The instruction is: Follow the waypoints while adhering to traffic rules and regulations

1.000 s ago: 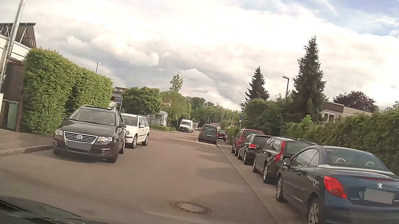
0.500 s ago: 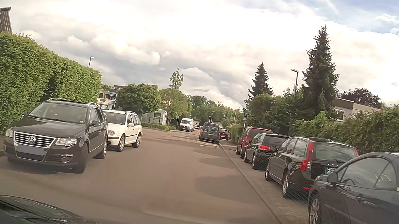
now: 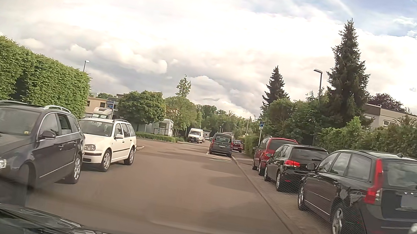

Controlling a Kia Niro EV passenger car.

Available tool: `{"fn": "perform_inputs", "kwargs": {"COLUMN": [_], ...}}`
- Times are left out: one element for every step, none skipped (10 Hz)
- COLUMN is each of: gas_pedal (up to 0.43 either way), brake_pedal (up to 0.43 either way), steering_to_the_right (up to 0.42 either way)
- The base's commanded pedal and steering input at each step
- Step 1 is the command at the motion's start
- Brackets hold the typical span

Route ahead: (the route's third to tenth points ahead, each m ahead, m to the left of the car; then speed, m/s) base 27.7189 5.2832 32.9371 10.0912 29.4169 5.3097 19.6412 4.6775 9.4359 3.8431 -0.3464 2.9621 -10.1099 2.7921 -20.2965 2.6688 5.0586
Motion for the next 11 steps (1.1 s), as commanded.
{"fn": "perform_inputs", "kwargs": {"gas_pedal": [0.047, 0.047, 0.039, 0.039, 0.039, 0.039, 0.039, 0.039, 0.039, 0.039, 0.039], "brake_pedal": [0.0, 0.0, 0.0, 0.0, 0.0, 0.0, 0.0, 0.0, 0.0, 0.0, 0.0], "steering_to_the_right": [-0.009, 0.004, 0.004, -0.003, -0.008, -0.002, 0.008, 0.015, 0.009, 0.0, -0.006]}}
